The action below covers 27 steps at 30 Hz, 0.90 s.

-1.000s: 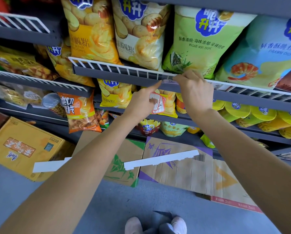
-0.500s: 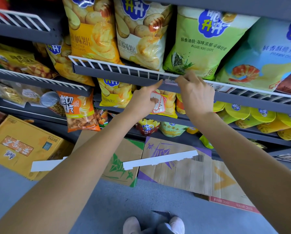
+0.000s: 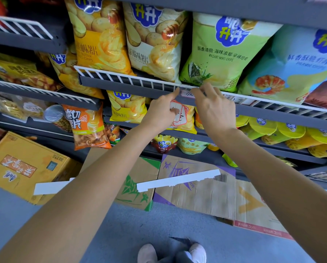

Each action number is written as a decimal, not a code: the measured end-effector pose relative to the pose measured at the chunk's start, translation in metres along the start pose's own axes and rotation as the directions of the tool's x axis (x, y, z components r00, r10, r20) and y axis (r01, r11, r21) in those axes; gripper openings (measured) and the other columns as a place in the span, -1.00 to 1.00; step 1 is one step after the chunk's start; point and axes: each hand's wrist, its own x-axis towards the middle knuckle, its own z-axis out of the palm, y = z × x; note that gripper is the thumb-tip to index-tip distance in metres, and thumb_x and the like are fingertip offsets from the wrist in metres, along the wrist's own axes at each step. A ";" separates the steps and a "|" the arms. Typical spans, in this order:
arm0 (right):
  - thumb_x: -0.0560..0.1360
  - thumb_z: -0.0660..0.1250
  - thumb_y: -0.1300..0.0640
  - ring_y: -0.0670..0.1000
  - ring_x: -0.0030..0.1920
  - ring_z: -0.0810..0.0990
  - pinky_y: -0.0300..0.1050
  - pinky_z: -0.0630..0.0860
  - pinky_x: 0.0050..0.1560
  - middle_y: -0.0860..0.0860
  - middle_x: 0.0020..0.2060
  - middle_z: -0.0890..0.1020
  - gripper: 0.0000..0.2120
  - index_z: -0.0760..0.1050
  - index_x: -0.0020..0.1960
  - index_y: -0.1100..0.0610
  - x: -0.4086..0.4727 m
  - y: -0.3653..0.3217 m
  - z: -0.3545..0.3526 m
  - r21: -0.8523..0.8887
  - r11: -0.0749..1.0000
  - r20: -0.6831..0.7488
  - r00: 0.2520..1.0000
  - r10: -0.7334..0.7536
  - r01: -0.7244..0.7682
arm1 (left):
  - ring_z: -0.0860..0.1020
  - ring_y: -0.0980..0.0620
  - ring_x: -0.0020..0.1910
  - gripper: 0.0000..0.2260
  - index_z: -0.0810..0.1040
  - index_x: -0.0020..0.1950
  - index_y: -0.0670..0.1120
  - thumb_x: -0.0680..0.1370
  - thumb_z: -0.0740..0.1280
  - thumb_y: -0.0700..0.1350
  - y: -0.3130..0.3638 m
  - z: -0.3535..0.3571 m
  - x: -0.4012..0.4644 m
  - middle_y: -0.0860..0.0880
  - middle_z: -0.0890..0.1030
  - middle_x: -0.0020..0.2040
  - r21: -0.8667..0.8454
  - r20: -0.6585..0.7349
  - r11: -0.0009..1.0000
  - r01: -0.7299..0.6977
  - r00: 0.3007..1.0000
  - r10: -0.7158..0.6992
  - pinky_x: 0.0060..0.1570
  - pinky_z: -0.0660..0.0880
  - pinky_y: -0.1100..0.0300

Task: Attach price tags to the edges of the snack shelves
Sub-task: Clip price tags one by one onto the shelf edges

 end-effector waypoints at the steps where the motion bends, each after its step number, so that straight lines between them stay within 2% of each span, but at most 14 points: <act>1: 0.11 0.43 0.46 0.09 -0.38 0.49 -0.30 0.09 -0.52 0.09 -0.27 0.54 -0.68 0.53 -0.21 0.18 0.000 0.000 0.000 0.007 1.000 -0.003 1.000 -0.006 0.006 | 0.44 -0.10 0.26 -0.48 0.15 0.51 0.02 0.59 0.23 -0.19 0.000 0.000 0.000 -0.15 0.48 0.32 0.006 -0.003 1.000 0.000 1.000 0.000 0.04 0.28 0.22; 5: 0.15 0.39 0.46 0.11 -0.35 0.48 -0.28 0.15 -0.53 0.12 -0.20 0.54 -0.63 0.54 -0.11 0.16 -0.002 0.000 0.000 0.021 1.000 0.016 1.000 -0.011 0.010 | 0.40 -0.08 0.32 -0.48 0.14 0.51 0.03 0.59 0.23 -0.19 -0.002 0.000 0.001 -0.12 0.45 0.35 0.021 0.006 1.000 0.000 1.000 0.000 0.12 0.33 0.18; 7: 0.15 0.41 0.46 0.12 -0.34 0.49 -0.28 0.15 -0.53 0.13 -0.19 0.54 -0.62 0.55 -0.10 0.15 -0.001 -0.001 0.001 0.034 0.999 0.038 0.999 0.010 -0.011 | 0.40 -0.09 0.32 -0.48 0.14 0.51 0.04 0.59 0.23 -0.19 -0.003 0.000 0.002 -0.12 0.45 0.35 0.025 0.004 1.000 -0.007 1.000 0.007 0.08 0.32 0.21; 10: 0.21 0.43 0.44 0.16 -0.27 0.52 -0.29 0.10 -0.51 0.15 -0.15 0.52 -0.65 0.57 -0.07 0.15 0.000 -0.003 0.001 0.116 0.991 0.068 0.996 0.063 -0.071 | 0.43 -0.10 0.27 -0.49 0.15 0.51 0.04 0.59 0.22 -0.19 -0.003 0.001 0.003 -0.13 0.46 0.34 0.035 -0.002 0.999 -0.015 1.000 0.015 0.05 0.32 0.20; 13: 0.31 0.37 0.42 0.19 -0.19 0.53 -0.25 0.12 -0.49 0.19 -0.06 0.51 -0.70 0.57 0.01 0.19 -0.001 -0.005 0.000 0.216 0.970 0.080 0.992 0.096 -0.111 | 0.46 -0.12 0.23 -0.50 0.18 0.50 0.02 0.59 0.22 -0.19 -0.002 -0.004 0.001 -0.13 0.44 0.36 0.019 -0.008 1.000 -0.014 1.000 0.015 0.07 0.35 0.18; 16: 0.35 0.35 0.42 0.19 -0.11 0.53 -0.21 0.15 -0.49 0.17 0.03 0.51 -0.69 0.55 0.06 0.21 -0.002 -0.005 -0.002 0.228 0.971 0.102 0.993 0.053 -0.075 | 0.38 -0.08 0.36 -0.55 0.28 0.46 -0.05 0.58 0.25 -0.19 -0.003 -0.012 -0.006 -0.09 0.40 0.40 -0.119 -0.056 0.992 0.046 0.997 -0.053 0.27 0.32 0.13; 17: 0.38 0.33 0.40 0.19 -0.05 0.53 -0.18 0.19 -0.47 0.15 0.08 0.49 -0.69 0.53 0.11 0.21 -0.002 -0.005 -0.004 0.224 0.972 0.133 0.990 0.043 -0.073 | 0.39 -0.06 0.34 -0.59 0.34 0.42 -0.07 0.57 0.26 -0.19 -0.004 -0.014 -0.010 -0.09 0.43 0.37 -0.185 -0.081 0.980 0.076 0.992 -0.093 0.27 0.33 0.13; 20: 0.50 0.22 0.32 0.14 0.14 0.44 -0.09 0.25 -0.38 0.09 0.22 0.41 -0.66 0.43 0.26 0.18 0.001 -0.006 -0.012 0.196 0.975 0.260 0.964 0.048 -0.102 | 0.50 -0.03 0.19 -0.74 0.45 0.25 -0.13 0.56 0.27 -0.20 -0.002 -0.021 -0.022 -0.09 0.53 0.18 -0.367 -0.128 0.919 0.147 0.970 -0.207 0.14 0.46 0.13; 23: 0.56 0.17 0.27 0.12 0.24 0.38 -0.07 0.32 -0.29 0.07 0.29 0.36 -0.66 0.39 0.32 0.15 0.004 -0.006 -0.028 0.232 0.966 0.355 0.934 0.027 -0.116 | 0.55 -0.06 0.09 -0.83 0.48 0.14 -0.15 0.55 0.27 -0.22 0.006 -0.030 -0.032 -0.08 0.56 0.03 -0.472 -0.124 0.855 0.213 0.945 -0.304 0.11 0.53 0.01; 25: 0.58 0.15 0.21 0.11 0.20 0.43 -0.09 0.38 -0.20 0.08 0.27 0.41 -0.70 0.46 0.29 0.16 0.004 -0.008 -0.041 0.435 0.874 0.386 0.922 0.034 -0.215 | 0.56 -0.07 0.06 -0.89 0.49 0.06 -0.12 0.54 0.28 -0.22 0.012 -0.035 -0.039 -0.10 0.57 0.00 -0.511 -0.114 0.828 0.231 0.936 -0.332 0.09 0.54 -0.03; 27: 0.59 0.16 0.16 0.10 0.06 0.53 -0.08 0.43 -0.10 0.10 0.11 0.55 -0.75 0.55 0.16 0.17 0.007 -0.011 -0.058 0.681 0.602 0.471 0.879 0.077 -0.417 | 0.57 -0.07 0.02 -0.93 0.47 0.00 -0.10 0.54 0.29 -0.22 0.019 -0.040 -0.045 -0.12 0.59 -0.01 -0.527 -0.107 0.816 0.238 0.934 -0.341 0.08 0.53 -0.04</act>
